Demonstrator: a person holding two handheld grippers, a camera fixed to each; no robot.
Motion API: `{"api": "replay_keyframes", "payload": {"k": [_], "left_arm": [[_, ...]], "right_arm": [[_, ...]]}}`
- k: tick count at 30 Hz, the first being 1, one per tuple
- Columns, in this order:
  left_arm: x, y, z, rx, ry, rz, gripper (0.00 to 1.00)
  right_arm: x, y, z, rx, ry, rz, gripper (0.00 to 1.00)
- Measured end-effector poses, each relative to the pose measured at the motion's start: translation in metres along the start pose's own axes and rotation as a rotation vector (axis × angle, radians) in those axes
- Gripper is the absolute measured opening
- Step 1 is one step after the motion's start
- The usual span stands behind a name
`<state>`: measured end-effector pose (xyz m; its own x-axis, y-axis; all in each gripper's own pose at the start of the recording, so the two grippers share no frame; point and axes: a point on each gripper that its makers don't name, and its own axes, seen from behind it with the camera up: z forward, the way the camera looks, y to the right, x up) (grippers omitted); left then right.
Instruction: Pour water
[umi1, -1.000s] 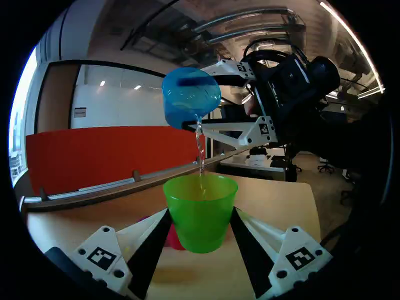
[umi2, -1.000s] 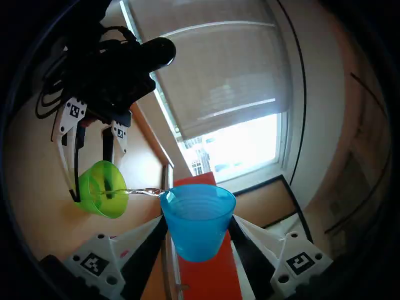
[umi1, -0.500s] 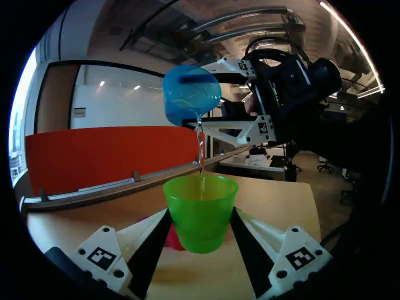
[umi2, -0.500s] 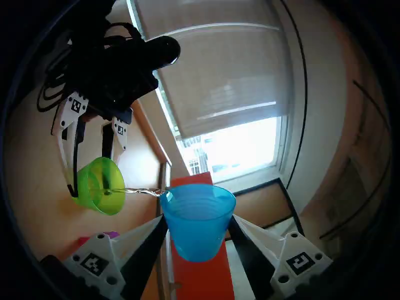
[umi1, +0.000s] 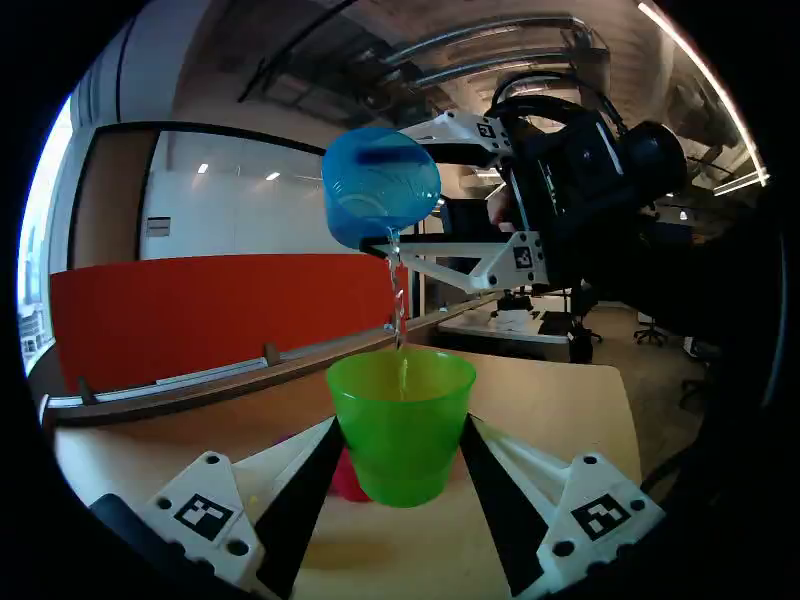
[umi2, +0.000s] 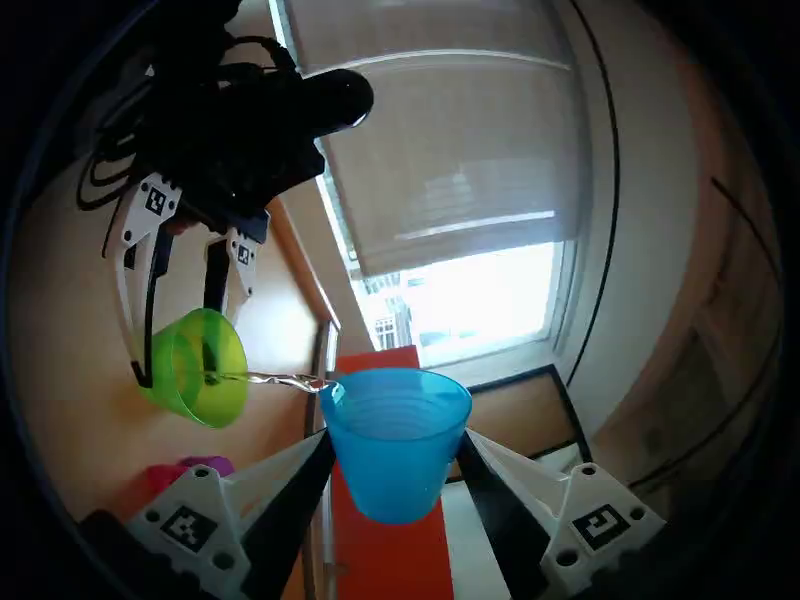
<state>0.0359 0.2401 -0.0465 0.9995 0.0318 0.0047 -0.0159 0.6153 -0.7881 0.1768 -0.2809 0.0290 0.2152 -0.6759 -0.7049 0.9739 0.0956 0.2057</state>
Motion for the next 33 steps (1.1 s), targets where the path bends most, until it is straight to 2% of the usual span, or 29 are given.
{"api": "replay_keyframes", "payload": {"k": [18,33], "left_arm": [[0.0013,0.0011,-0.0016,-0.002,0.006,0.001,0.80],[0.0005,-0.0010,-0.0022,0.000,0.008,-0.001,0.80]], "right_arm": [[0.0059,0.0090,-0.0001,-0.018,0.002,-0.058,0.86],[0.0056,0.0070,0.0004,-0.014,0.000,-0.100,0.86]]}}
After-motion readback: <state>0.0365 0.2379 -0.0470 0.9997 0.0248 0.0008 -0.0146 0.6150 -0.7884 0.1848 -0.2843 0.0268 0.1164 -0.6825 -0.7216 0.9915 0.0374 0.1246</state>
